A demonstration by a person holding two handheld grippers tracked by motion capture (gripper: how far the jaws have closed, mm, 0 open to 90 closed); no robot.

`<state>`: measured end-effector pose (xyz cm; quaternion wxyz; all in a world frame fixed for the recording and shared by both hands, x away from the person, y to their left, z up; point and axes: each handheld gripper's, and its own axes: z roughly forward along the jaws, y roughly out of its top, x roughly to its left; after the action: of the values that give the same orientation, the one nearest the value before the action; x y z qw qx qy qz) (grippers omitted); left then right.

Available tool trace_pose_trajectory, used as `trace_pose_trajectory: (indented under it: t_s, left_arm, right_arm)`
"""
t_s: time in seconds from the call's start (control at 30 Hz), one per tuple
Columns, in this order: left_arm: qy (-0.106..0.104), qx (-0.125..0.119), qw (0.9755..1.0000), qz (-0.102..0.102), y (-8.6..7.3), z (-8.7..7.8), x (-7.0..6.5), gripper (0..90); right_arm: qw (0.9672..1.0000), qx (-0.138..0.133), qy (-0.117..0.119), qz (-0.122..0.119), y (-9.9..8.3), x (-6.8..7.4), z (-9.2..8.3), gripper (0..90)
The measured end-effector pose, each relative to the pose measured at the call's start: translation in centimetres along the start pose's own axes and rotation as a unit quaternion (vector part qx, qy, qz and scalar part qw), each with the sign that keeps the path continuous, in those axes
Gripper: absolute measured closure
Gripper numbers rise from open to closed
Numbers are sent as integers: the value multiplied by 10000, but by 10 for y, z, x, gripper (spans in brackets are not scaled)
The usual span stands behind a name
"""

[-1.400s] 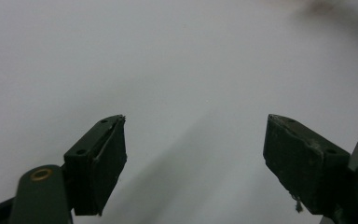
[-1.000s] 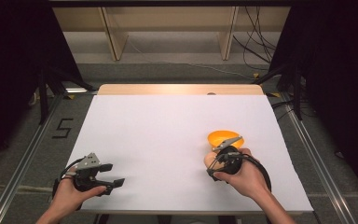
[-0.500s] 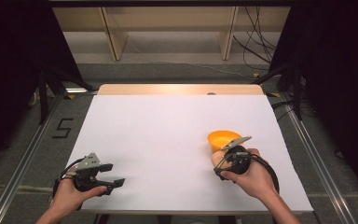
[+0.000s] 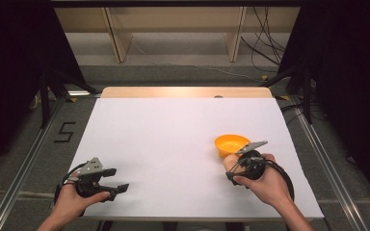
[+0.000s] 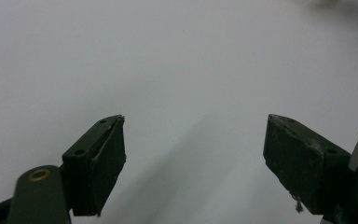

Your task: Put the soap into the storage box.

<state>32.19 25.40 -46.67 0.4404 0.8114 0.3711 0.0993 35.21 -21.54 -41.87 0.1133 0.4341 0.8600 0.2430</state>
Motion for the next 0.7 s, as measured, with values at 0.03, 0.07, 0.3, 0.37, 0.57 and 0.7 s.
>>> trace_pose_trajectory:
  t_s: [0.03, 0.07, 0.3, 0.37, 0.57, 0.7]
  left_arm:
    - [19, 51, 10000, 42, 0, -1, 1, 205]
    - [80, 133, 9998, 109, 1, -1, 2, 204]
    - [21, 7, 10000, 0, 1, -2, 2, 204]
    - [6, 61, 10000, 11, 1, -3, 2, 204]
    - [15, 5, 10000, -1, 0, -1, 2, 204]
    - [13, 10, 10000, -5, 0, -1, 1, 203]
  right_arm:
    - [10000, -2, 11, 4, -1, -1, 0, 334]
    - [10000, 10, 8, 53, -1, -1, -1, 334]
    - [9999, 0, -52, 133, -2, -5, -4, 334]
    - [9999, -58, -79, 34, -1, -7, -5, 334]
    - [9999, -44, -123, 81, 1, -9, -10, 334]
    - [9998, -100, -181, 58, 2, -12, -12, 334]
